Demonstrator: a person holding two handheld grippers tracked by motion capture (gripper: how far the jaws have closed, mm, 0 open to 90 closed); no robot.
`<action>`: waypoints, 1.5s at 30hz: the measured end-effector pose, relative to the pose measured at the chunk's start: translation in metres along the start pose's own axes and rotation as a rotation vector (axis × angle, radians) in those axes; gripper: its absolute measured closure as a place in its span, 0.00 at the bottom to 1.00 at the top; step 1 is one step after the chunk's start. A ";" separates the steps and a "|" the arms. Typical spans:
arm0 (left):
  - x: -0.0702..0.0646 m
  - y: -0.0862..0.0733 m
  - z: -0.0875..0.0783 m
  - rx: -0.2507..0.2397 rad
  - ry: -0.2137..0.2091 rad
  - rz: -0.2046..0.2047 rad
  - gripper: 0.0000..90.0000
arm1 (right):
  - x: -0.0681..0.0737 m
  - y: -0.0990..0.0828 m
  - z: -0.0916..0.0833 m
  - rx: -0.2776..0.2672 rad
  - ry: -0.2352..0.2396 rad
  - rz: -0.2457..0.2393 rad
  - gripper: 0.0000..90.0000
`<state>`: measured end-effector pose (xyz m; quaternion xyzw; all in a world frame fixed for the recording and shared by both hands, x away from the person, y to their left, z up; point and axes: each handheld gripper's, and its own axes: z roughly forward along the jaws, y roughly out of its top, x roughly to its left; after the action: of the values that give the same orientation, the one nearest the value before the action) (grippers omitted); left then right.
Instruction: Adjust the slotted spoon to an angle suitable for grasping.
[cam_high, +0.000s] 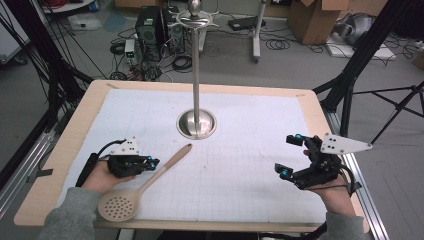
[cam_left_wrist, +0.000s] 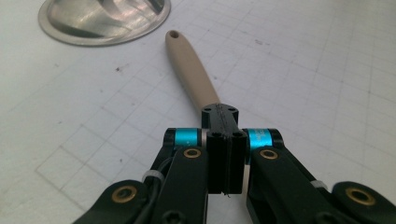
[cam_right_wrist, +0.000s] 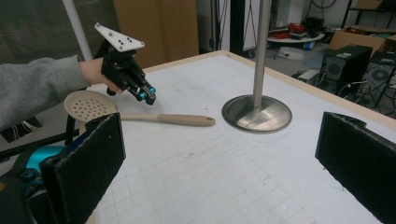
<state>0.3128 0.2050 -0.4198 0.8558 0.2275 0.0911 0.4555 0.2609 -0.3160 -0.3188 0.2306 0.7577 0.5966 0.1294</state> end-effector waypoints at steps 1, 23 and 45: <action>-0.003 0.003 0.001 0.010 0.012 0.008 1.00 | 0.000 0.000 0.000 0.000 0.000 0.000 0.00; 0.003 0.015 0.023 0.111 0.078 -0.068 1.00 | 0.000 -0.005 -0.003 0.008 -0.003 0.017 0.00; -0.010 0.021 0.043 0.175 -0.048 -0.001 1.00 | 0.000 -0.006 -0.007 0.009 -0.017 0.023 0.00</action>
<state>0.3261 0.1587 -0.4264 0.8942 0.2243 0.0499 0.3842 0.2561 -0.3227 -0.3230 0.2452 0.7566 0.5925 0.1279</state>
